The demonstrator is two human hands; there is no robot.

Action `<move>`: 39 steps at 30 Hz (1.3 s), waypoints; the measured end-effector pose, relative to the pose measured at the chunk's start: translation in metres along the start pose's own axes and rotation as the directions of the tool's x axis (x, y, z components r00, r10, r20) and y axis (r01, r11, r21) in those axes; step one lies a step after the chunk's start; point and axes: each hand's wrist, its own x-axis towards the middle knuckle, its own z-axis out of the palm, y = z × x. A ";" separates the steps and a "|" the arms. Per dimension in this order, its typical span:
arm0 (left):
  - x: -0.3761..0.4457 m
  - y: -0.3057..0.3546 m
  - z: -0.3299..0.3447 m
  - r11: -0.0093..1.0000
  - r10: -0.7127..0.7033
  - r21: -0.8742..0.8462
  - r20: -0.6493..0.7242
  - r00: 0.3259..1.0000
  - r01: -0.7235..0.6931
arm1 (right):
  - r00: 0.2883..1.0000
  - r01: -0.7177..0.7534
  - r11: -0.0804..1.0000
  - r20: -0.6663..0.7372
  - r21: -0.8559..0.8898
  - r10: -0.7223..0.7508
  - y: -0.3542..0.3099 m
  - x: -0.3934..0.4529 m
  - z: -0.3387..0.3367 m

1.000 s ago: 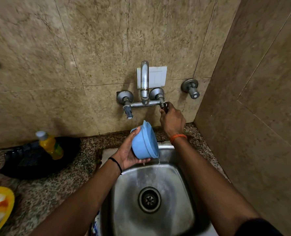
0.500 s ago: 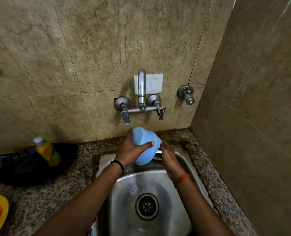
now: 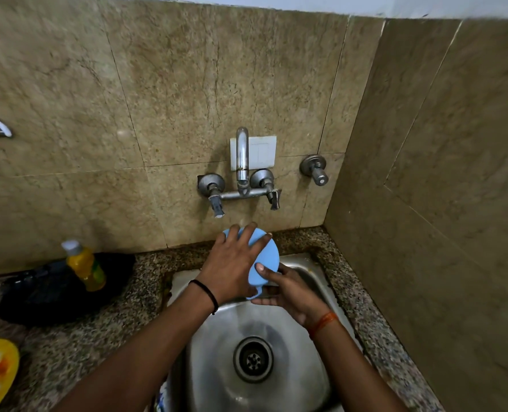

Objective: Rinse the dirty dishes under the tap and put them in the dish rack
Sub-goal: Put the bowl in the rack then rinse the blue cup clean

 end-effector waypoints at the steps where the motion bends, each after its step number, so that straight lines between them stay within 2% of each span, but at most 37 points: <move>1: -0.002 -0.001 0.001 1.000 0.011 -0.018 -0.029 1.000 -0.012 | 1.000 0.005 1.000 -0.009 0.008 -0.005 0.001 -0.002 0.000; 3: -0.008 -0.004 0.003 0.996 0.027 -0.088 -0.088 0.996 -0.035 | 0.999 0.018 1.000 -0.032 0.011 -0.018 0.003 -0.006 0.001; 4: -0.012 -0.006 0.004 0.984 0.013 -0.177 -0.103 0.995 -0.031 | 0.999 0.027 1.000 -0.046 0.015 -0.026 0.004 -0.008 0.000; 6: -0.019 -0.011 0.002 0.882 -0.070 -0.470 -0.066 0.995 0.031 | 0.997 0.041 0.998 -0.065 0.038 -0.039 0.004 -0.011 -0.002; 8: -0.025 -0.014 -0.001 0.671 -0.225 -0.723 0.009 0.974 0.162 | 0.997 0.049 0.997 -0.066 0.062 -0.045 0.004 -0.014 -0.006; 9: -0.028 -0.014 -0.003 0.508 -0.321 -0.825 0.086 0.943 0.248 | 0.997 0.050 0.996 -0.066 0.076 -0.045 0.004 -0.015 -0.006; 10: -0.029 -0.013 -0.005 0.304 -0.390 -0.898 0.188 0.901 0.319 | 0.997 0.048 0.995 -0.065 0.087 -0.043 0.003 -0.016 -0.007; 11: -0.031 -0.012 -0.006 0.107 -0.409 -0.926 0.291 0.865 0.362 | 0.997 0.049 0.995 -0.063 0.091 -0.043 0.002 -0.018 -0.006; 12: -0.032 -0.011 -0.007 -0.040 -0.395 -0.922 0.369 0.841 0.386 | 0.997 0.052 0.995 -0.057 0.086 -0.047 0.000 -0.020 -0.004; 13: -0.034 -0.010 -0.008 -0.125 -0.379 -0.906 0.420 0.824 0.405 | 0.997 0.057 0.996 -0.048 0.072 -0.053 -0.001 -0.022 -0.001; 16: -0.041 -0.010 -0.008 -0.285 -0.407 -0.873 0.484 0.775 0.396 | 0.996 0.087 0.996 -0.035 0.013 -0.086 -0.003 -0.028 0.007; 19: -0.047 -0.012 -0.009 -0.375 -0.482 -0.865 0.490 0.726 0.335 | 0.981 0.187 0.978 -0.037 -0.094 -0.191 0.000 -0.030 0.022; 22: -0.054 -0.015 -0.014 -0.471 -0.526 -0.840 0.513 0.678 0.270 | 0.941 0.326 0.913 -0.009 -0.247 -0.338 0.007 -0.027 0.042; 26: -0.084 -0.037 -0.017 -0.653 -0.418 -0.702 0.647 0.638 0.284 | 0.880 0.450 0.820 0.019 -0.355 -0.475 0.016 -0.022 0.081; 29: -0.126 -0.066 -0.024 -0.661 -0.426 -0.685 0.678 0.599 0.306 | 0.847 0.507 0.765 0.065 -0.398 -0.527 0.025 -0.019 0.129; 32: -0.177 -0.101 -0.037 -0.586 -0.486 -0.734 0.658 0.576 0.344 | 0.838 0.535 0.744 0.136 -0.400 -0.529 0.040 -0.016 0.181; 34: -0.220 -0.129 -0.052 -0.432 -0.547 -0.768 0.641 0.539 0.474 | 0.849 0.524 0.754 0.170 -0.395 -0.501 0.054 -0.011 0.221; 35: -0.240 -0.142 -0.058 -0.301 -0.590 -0.772 0.612 0.527 0.560 | 0.857 0.513 0.765 0.180 -0.390 -0.484 0.060 -0.007 0.236; 37: -0.289 -0.171 -0.069 -0.072 -0.706 -0.767 0.490 0.511 0.637 | 0.868 0.497 0.774 0.235 -0.392 -0.438 0.076 0.000 0.279; 39: -0.340 -0.200 -0.080 0.107 -0.807 -0.723 0.338 0.485 0.682 | 0.861 0.502 0.770 0.309 -0.394 -0.404 0.094 0.008 0.323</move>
